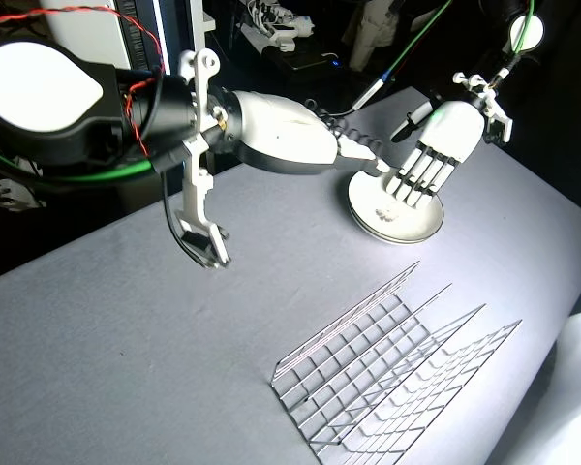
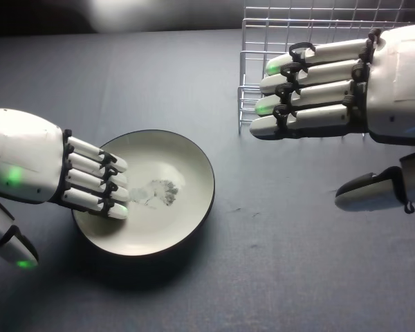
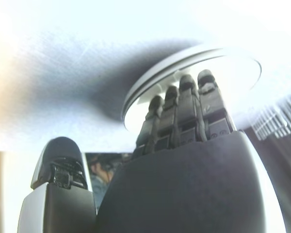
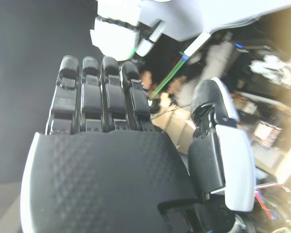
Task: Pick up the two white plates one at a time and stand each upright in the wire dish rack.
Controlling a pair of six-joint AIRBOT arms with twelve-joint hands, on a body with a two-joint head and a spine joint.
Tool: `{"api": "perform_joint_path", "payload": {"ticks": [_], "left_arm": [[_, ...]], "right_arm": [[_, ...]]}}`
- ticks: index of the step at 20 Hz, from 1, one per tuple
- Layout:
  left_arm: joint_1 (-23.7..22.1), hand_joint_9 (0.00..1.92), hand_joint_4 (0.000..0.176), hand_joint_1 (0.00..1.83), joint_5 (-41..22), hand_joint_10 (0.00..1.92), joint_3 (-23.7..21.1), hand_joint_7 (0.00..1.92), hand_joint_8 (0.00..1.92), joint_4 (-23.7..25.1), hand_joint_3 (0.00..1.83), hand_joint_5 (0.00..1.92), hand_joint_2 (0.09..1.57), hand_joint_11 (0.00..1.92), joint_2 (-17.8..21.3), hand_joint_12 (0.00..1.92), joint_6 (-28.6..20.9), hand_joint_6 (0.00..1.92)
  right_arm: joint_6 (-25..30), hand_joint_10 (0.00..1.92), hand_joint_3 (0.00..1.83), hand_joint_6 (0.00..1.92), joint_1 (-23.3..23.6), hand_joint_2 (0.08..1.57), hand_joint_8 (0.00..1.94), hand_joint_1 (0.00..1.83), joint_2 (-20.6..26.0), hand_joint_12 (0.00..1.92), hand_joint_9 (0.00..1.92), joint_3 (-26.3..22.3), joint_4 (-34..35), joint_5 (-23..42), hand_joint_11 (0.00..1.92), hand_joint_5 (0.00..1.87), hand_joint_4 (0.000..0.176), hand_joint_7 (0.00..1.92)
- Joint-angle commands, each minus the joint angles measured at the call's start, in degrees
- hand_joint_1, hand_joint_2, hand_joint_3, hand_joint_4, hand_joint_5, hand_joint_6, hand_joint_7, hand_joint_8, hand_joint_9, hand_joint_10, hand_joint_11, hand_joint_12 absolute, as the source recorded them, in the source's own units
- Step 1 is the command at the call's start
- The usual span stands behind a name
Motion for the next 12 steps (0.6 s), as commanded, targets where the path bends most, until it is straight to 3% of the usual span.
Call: {"api": "perform_joint_path", "payload": {"ticks": [1,2,5,7,10,12], "left_arm": [[-0.7,0.00,0.000,0.00,-0.8,0.00,0.0,0.00,0.00,-2.5,0.00,0.00,1.17,0.00,0.3,0.00,-0.2,0.00],[-0.8,0.00,0.000,0.00,-0.8,0.00,0.1,0.00,0.00,-2.4,0.00,0.00,1.18,0.00,0.3,0.00,-0.2,0.00],[-1.0,0.00,0.000,0.00,-0.4,0.00,1.0,0.00,0.00,-2.0,0.00,0.00,1.18,0.00,-0.2,0.00,-0.7,0.00],[-1.1,0.00,0.000,0.00,0.1,0.00,1.2,0.00,0.00,-1.2,0.00,0.00,1.18,0.00,-0.3,0.00,-1.0,0.00],[-1.5,0.00,0.000,0.00,0.1,0.00,2.2,0.00,0.00,0.3,0.00,0.00,1.18,0.00,-0.8,0.00,-2.1,0.00],[-1.9,0.00,0.000,0.00,0.2,0.00,2.5,0.00,0.00,1.1,0.00,0.00,1.17,0.00,-1.0,0.00,-2.7,0.00]], "right_arm": [[0.0,0.01,0.00,0.01,0.4,1.27,0.01,0.15,-0.2,0.25,0.11,0.2,2.7,3.9,0.00,0.18,0.000,0.16],[0.0,0.00,0.00,0.00,0.4,1.27,0.00,0.13,-0.7,0.19,0.10,0.6,2.7,3.7,0.00,0.16,0.000,0.14],[0.0,0.01,0.00,0.01,-0.6,1.25,0.01,0.17,-2.5,0.33,0.13,2.0,2.7,3.0,0.00,0.19,0.000,0.19],[0.0,0.00,0.00,0.00,-1.5,1.26,0.00,0.14,-3.2,0.28,0.12,2.4,2.8,2.5,0.00,0.19,0.000,0.18],[0.0,0.01,0.00,0.00,-2.4,1.26,0.00,0.15,-3.7,0.36,0.16,2.7,2.9,1.9,0.00,0.21,0.000,0.20],[0.0,0.00,0.00,0.00,-2.9,1.27,0.00,0.14,-3.7,0.28,0.11,2.7,3.0,1.7,0.00,0.18,0.000,0.16]]}}
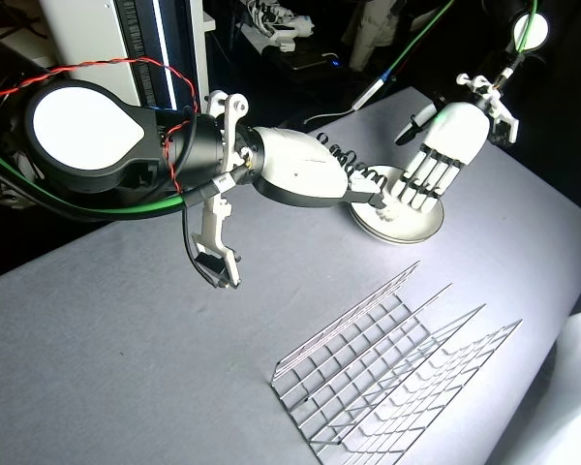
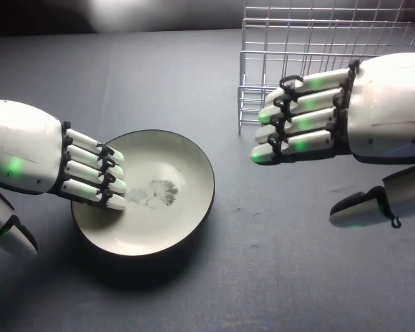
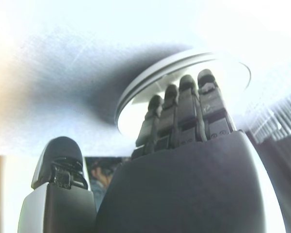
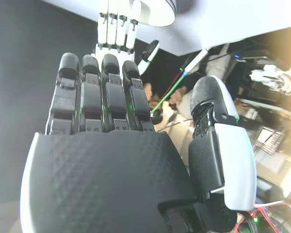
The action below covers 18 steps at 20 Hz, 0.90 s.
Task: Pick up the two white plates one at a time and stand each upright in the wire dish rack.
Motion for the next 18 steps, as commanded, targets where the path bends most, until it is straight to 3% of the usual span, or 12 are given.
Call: {"api": "perform_joint_path", "payload": {"ticks": [1,13,15,16,18], "left_arm": [[-0.4,0.00,0.000,0.00,-0.1,0.00,0.4,0.00,0.00,-2.0,0.00,0.00,1.17,0.00,0.1,0.00,-0.1,0.00],[0.6,0.00,0.000,0.00,2.0,0.00,-3.7,0.00,0.00,0.8,0.00,0.00,1.16,0.00,3.3,0.00,-1.5,0.00],[0.7,0.00,0.000,0.00,2.0,0.00,-4.3,0.00,0.00,0.8,0.00,0.00,1.16,0.00,3.8,0.00,-1.8,0.00],[0.6,0.00,0.000,0.00,1.9,0.00,-4.8,0.00,0.00,0.8,0.00,0.00,1.16,0.00,4.1,0.00,-1.8,0.00],[0.5,0.00,0.000,0.00,1.6,0.00,-5.2,0.00,0.00,0.8,0.00,0.00,1.16,0.00,4.5,0.00,-2.2,0.00]], "right_arm": [[0.1,0.00,0.00,0.00,0.5,1.27,0.00,0.13,0.2,0.28,0.10,0.1,3.0,3.8,0.00,0.17,0.000,0.15],[0.1,0.00,0.00,0.00,0.8,1.27,0.00,0.11,1.4,0.27,0.11,0.3,3.5,4.8,0.00,0.16,0.000,0.16],[0.1,0.00,0.00,0.00,0.8,1.27,0.00,0.06,1.5,0.18,0.08,0.3,3.5,4.8,0.00,0.13,0.000,0.12],[0.1,0.00,0.00,0.00,0.8,1.25,0.00,0.01,1.6,0.01,0.00,0.3,3.5,4.8,0.00,0.06,0.000,0.03],[0.0,0.00,0.00,0.00,0.8,1.25,0.00,0.00,1.7,0.00,0.00,0.3,3.5,4.9,0.00,0.00,0.000,0.00]]}}
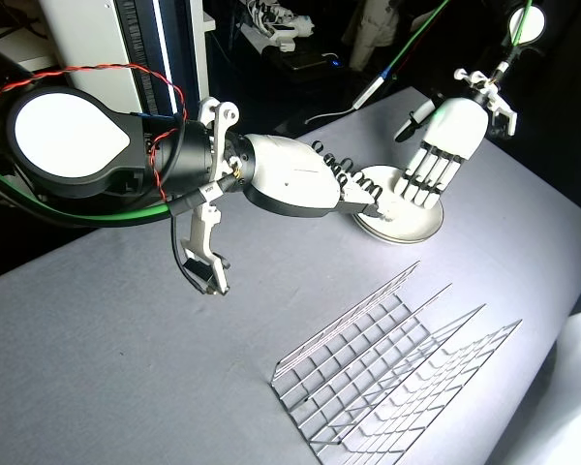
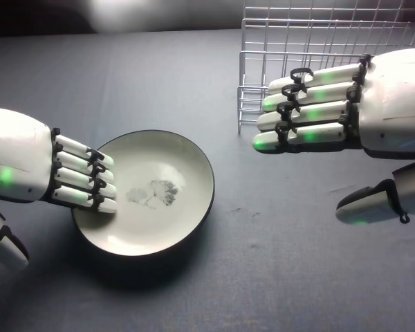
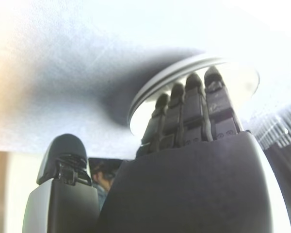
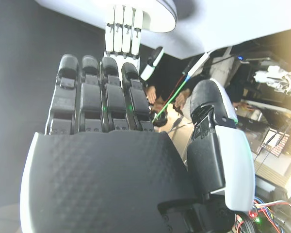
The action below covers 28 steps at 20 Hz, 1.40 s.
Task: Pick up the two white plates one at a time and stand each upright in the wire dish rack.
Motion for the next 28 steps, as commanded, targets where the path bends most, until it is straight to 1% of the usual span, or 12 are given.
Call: {"api": "perform_joint_path", "payload": {"ticks": [1,8,12,15,21,24,25,27,28], "left_arm": [[-0.1,0.00,0.000,0.00,-0.8,0.00,-0.2,0.00,0.00,-1.7,0.00,0.00,1.17,0.00,0.9,0.00,-0.3,0.00],[1.9,0.00,0.000,0.00,-0.7,0.00,0.3,0.00,0.00,-1.7,0.00,0.00,1.17,0.00,0.2,0.00,-0.3,0.00],[3.0,0.00,0.000,0.00,-0.3,0.00,0.9,0.00,0.00,-1.9,0.00,0.00,1.17,0.00,-1.1,0.00,-0.3,0.00],[3.5,0.00,0.000,0.00,0.0,0.00,0.8,0.00,0.00,-3.7,0.00,0.00,1.17,0.00,-2.4,0.00,-0.3,0.00],[3.9,0.00,0.000,0.00,0.6,0.00,1.0,0.00,0.00,-9.5,0.00,0.00,1.17,0.00,-5.4,0.00,0.3,0.00],[3.9,0.00,0.000,0.00,0.5,0.00,1.7,0.00,0.00,-11.6,0.00,0.00,1.17,0.00,-6.8,0.00,1.0,0.00],[3.9,0.00,0.000,0.00,0.4,0.00,2.0,0.00,0.00,-11.8,0.00,0.00,1.16,0.00,-7.1,0.00,1.0,0.00],[3.8,0.00,0.000,0.00,0.4,0.00,2.4,0.00,0.00,-12.2,0.00,0.00,1.16,0.00,-7.8,0.00,1.2,0.00],[3.8,0.00,0.000,0.00,0.4,0.00,2.4,0.00,0.00,-12.3,0.00,0.00,1.16,0.00,-8.0,0.00,1.2,0.00]], "right_arm": [[0.1,0.00,0.00,0.00,0.8,1.24,0.00,0.00,0.5,0.00,0.00,0.1,2.9,4.3,0.00,0.00,0.000,0.00],[0.1,0.00,0.00,0.00,1.3,1.19,0.00,0.00,1.1,0.00,0.00,0.1,2.9,4.9,0.00,0.00,0.000,0.00],[0.1,0.00,0.00,0.00,1.0,1.17,0.00,0.00,1.2,0.00,0.00,0.1,2.9,4.7,0.00,0.00,0.000,0.00],[0.1,0.00,0.00,0.00,1.0,1.15,0.00,0.00,1.2,0.00,0.00,0.1,2.9,4.8,0.00,0.00,0.000,0.00],[0.1,0.00,0.00,0.00,1.2,1.13,0.00,0.00,1.3,0.00,0.00,0.1,2.9,5.0,0.00,0.00,0.000,0.00],[-0.1,0.00,0.00,0.00,2.1,1.12,0.00,0.00,1.3,0.00,0.00,0.1,-1.0,4.1,0.00,0.00,0.000,0.00],[-0.2,0.00,0.00,0.00,2.6,1.12,0.00,0.02,1.2,0.00,0.00,0.1,-2.4,3.4,0.00,0.00,0.000,0.00],[-0.2,0.00,0.00,0.00,3.6,1.09,0.00,0.18,0.7,0.00,0.00,0.2,-5.5,1.8,0.00,0.00,0.000,0.00],[-0.2,0.00,0.00,0.00,3.8,1.06,0.00,0.30,0.3,0.00,0.00,0.3,-6.2,1.0,0.00,0.00,0.000,0.00]]}}
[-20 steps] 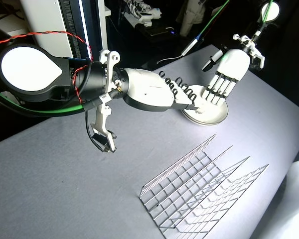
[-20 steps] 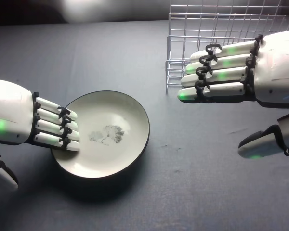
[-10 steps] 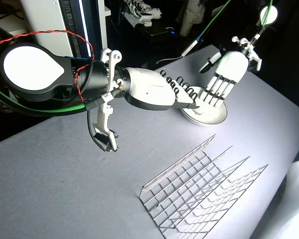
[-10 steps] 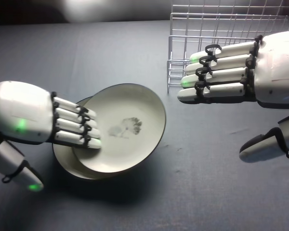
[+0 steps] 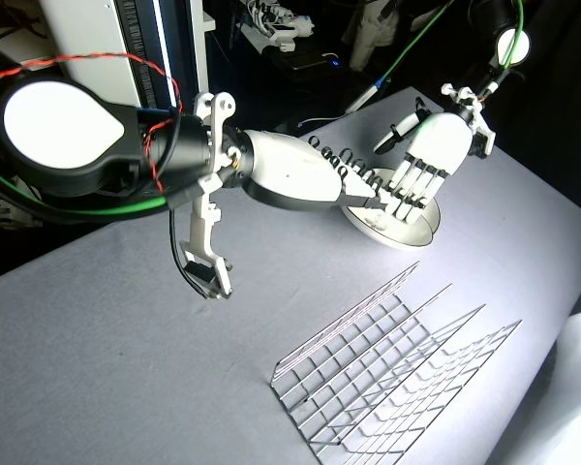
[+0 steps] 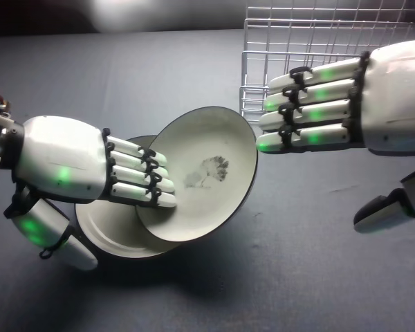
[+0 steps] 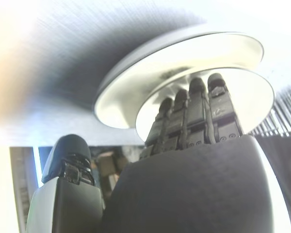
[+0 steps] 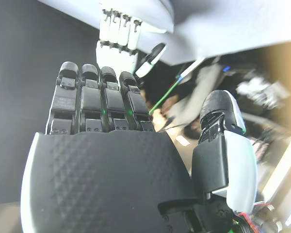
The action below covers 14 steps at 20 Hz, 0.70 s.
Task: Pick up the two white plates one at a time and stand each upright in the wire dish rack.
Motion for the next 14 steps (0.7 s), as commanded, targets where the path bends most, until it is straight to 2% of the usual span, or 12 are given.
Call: {"api": "perform_joint_path", "payload": {"ticks": [1,2,4,6,11,14], "left_arm": [[0.3,0.00,0.000,0.00,-0.3,0.00,-0.1,0.00,0.00,-0.2,0.00,0.00,1.17,0.00,-0.8,0.00,0.4,0.00],[0.3,0.00,0.000,0.00,-0.3,0.00,-0.1,0.00,0.00,-0.3,0.00,0.00,1.16,0.00,-0.8,0.00,0.4,0.00],[0.3,0.00,0.000,0.00,-0.5,0.00,0.0,0.00,0.00,-0.4,0.00,0.00,1.17,0.00,-0.8,0.00,0.5,0.00],[0.3,0.00,0.000,0.00,-0.5,0.00,0.1,0.00,0.00,-0.4,0.00,0.00,1.17,0.00,-0.7,0.00,0.6,0.00],[0.2,0.00,0.000,0.00,-0.5,0.00,0.6,0.00,0.00,-0.4,0.00,0.00,1.16,0.00,-0.7,0.00,0.6,0.00],[0.1,0.00,0.000,0.00,-0.5,0.00,0.6,0.00,0.00,-0.7,0.00,0.00,1.16,0.00,-0.7,0.00,0.6,0.00]], "right_arm": [[0.3,0.00,0.00,0.00,0.8,1.02,0.00,0.50,0.0,0.00,0.00,0.0,2.7,0.9,0.00,0.00,0.000,0.00],[0.4,0.00,0.00,0.00,0.8,0.94,0.00,0.69,-0.4,0.00,0.00,0.1,2.6,-0.3,0.00,0.00,0.000,0.00],[0.3,0.00,0.00,0.00,0.7,0.84,0.00,0.91,-1.5,0.00,0.00,0.9,2.6,-0.7,0.00,0.00,0.000,0.00],[0.3,0.00,0.00,0.00,0.7,0.88,0.00,1.10,-2.9,0.00,0.00,2.1,2.6,-1.0,0.00,0.00,0.000,0.00],[0.7,0.00,0.01,0.00,0.1,0.95,0.00,1.26,-5.9,0.02,0.00,3.8,2.7,-1.5,0.04,0.01,0.000,0.00],[0.5,0.03,0.00,0.02,-0.1,0.93,0.02,1.33,-8.9,0.62,0.10,5.1,4.5,-2.6,0.00,0.13,0.000,0.11]]}}
